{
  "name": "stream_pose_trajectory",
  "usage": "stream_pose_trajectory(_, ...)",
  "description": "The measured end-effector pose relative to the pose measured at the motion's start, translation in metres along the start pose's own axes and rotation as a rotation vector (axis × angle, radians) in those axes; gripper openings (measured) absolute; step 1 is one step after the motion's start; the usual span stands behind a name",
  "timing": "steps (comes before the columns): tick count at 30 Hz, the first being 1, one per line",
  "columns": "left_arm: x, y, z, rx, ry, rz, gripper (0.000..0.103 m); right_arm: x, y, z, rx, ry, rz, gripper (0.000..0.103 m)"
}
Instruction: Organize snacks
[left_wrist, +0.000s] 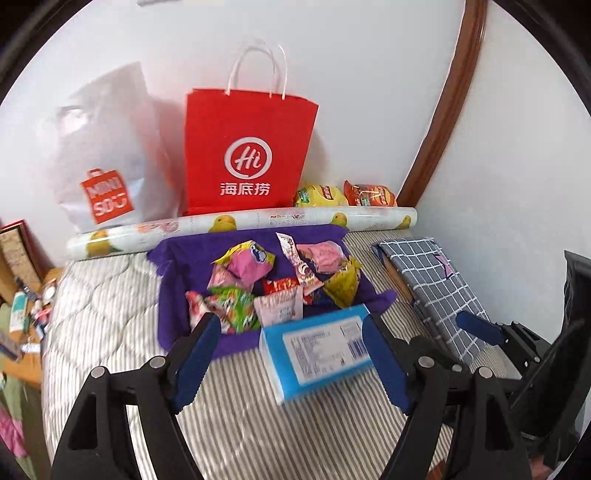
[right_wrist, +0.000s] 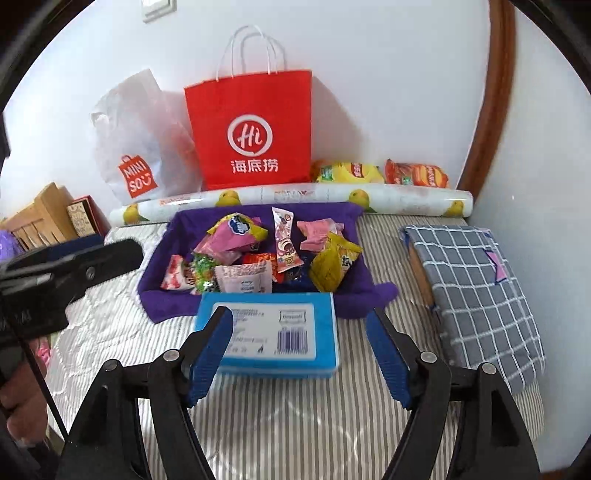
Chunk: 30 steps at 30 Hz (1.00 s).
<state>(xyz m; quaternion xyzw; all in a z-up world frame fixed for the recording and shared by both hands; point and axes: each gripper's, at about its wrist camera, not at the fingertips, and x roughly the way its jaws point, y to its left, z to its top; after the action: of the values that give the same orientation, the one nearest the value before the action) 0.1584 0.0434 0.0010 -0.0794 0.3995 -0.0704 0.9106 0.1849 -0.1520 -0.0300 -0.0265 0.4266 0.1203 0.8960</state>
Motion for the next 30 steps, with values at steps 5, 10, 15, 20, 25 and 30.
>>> stream_pose_trajectory(5, -0.041, -0.013, -0.026, 0.012, -0.044, 0.021, 0.086, -0.044, -0.004, -0.023, 0.051, -0.04, -0.009, 0.089)
stream_pose_trajectory(10, -0.075, -0.024, -0.052, 0.004, -0.073, 0.021, 0.09, -0.089, -0.006, -0.048, 0.076, -0.1, -0.021, 0.098)
stream_pose_trajectory(15, -0.098, -0.031, -0.075, 0.002, -0.099, 0.024, 0.091, -0.119, -0.005, -0.069, 0.057, -0.138, -0.047, 0.103)
stream_pose_trajectory(20, -0.115, -0.038, -0.094, 0.004, -0.112, 0.033, 0.092, -0.142, -0.005, -0.092, 0.05, -0.161, -0.059, 0.103)
stream_pose_trajectory(25, -0.123, -0.045, -0.103, 0.013, -0.118, 0.056, 0.092, -0.156, -0.011, -0.106, 0.054, -0.171, -0.06, 0.103)
stream_pose_trajectory(30, -0.129, -0.053, -0.108, 0.018, -0.124, 0.059, 0.092, -0.164, -0.019, -0.117, 0.068, -0.176, -0.076, 0.103)
